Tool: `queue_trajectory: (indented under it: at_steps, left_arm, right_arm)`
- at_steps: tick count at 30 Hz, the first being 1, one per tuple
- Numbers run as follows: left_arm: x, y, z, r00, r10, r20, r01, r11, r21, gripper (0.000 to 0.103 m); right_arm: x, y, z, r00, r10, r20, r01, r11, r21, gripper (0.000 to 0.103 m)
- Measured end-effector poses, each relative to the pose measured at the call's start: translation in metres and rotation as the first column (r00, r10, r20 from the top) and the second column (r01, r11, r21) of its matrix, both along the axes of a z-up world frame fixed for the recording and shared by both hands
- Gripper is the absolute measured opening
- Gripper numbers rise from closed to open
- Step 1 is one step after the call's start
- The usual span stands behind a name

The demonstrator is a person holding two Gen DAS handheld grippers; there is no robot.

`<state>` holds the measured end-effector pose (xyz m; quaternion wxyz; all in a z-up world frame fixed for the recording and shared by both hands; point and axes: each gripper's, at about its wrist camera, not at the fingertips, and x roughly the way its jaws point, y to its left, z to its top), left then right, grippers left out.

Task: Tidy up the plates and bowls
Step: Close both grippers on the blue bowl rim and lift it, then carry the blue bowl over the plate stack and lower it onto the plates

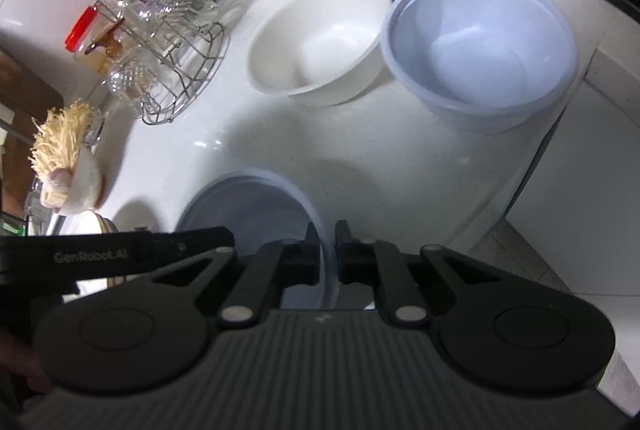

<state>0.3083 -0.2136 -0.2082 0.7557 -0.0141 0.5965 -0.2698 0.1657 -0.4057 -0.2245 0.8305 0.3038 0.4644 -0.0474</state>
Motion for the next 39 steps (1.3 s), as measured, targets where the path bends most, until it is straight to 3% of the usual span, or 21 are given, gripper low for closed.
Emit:
queue_trajectory:
  at_steps: [16, 24, 29, 39]
  left_arm:
    - [-0.004, 0.028, 0.009, 0.999, 0.037, 0.031, -0.038, 0.998, 0.041, 0.029]
    - [-0.007, 0.025, -0.006, 0.999, 0.038, -0.022, -0.038, 0.999, 0.000, 0.028]
    - [-0.005, 0.028, -0.011, 0.993, 0.093, -0.078, -0.096, 0.995, -0.026, 0.021]
    - [-0.019, 0.043, 0.036, 0.996, 0.083, -0.021, -0.084, 0.994, -0.067, 0.021]
  right_arm:
    - [0.006, 0.008, -0.001, 1.000, -0.003, -0.002, 0.003, 1.000, 0.014, 0.009]
    - [0.007, 0.012, 0.000, 1.000, 0.007, -0.007, -0.007, 1.000, 0.014, 0.008]
    - [0.004, 0.011, 0.005, 1.000, -0.006, -0.013, 0.006, 1.000, 0.011, 0.009]
    - [-0.010, 0.022, 0.045, 0.999, -0.006, 0.053, 0.006, 1.000, -0.009, 0.009]
